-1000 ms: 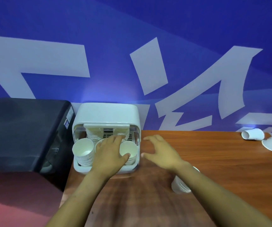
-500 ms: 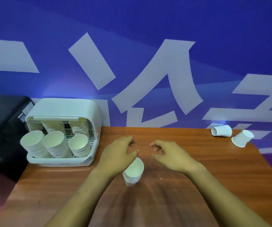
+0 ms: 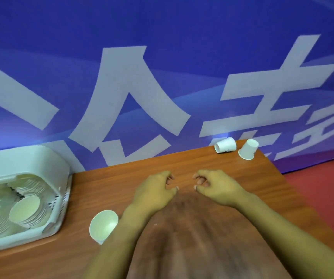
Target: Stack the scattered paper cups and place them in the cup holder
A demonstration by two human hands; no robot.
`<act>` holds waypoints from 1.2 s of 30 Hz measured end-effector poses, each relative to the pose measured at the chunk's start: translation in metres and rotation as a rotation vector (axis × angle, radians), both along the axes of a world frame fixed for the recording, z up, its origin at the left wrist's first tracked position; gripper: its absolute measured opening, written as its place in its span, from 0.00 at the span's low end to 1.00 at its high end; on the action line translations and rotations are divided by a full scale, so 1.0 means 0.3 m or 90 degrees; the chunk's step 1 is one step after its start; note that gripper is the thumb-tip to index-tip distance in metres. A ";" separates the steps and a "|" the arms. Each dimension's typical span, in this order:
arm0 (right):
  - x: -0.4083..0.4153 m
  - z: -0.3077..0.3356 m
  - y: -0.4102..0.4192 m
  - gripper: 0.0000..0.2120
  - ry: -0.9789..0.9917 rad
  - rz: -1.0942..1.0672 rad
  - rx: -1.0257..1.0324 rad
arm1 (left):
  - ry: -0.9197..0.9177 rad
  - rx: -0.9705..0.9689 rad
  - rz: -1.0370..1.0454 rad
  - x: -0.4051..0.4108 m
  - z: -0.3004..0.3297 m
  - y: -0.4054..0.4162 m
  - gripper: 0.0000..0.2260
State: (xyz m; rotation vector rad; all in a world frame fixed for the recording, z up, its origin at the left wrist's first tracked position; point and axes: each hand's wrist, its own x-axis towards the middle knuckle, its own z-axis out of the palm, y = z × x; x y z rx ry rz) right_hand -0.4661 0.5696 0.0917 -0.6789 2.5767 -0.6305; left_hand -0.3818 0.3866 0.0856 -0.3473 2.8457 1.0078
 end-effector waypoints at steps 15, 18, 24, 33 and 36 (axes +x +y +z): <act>-0.572 -0.123 0.476 0.16 0.009 -0.010 0.026 | -0.076 -0.119 -0.031 -0.650 -0.106 0.507 0.22; -0.712 -0.146 0.576 0.19 0.004 -0.010 0.067 | -0.084 -0.129 -0.039 -0.791 -0.143 0.610 0.24; -0.927 -0.225 0.664 0.24 0.039 0.014 0.106 | -0.105 -0.143 -0.001 -1.000 -0.242 0.688 0.27; -1.152 -0.387 0.676 0.33 0.024 -0.015 0.099 | -0.065 -0.139 -0.007 -1.263 -0.460 0.701 0.31; -1.187 -0.442 0.672 0.36 0.008 -0.015 0.099 | -0.094 -0.171 -0.008 -1.293 -0.550 0.700 0.35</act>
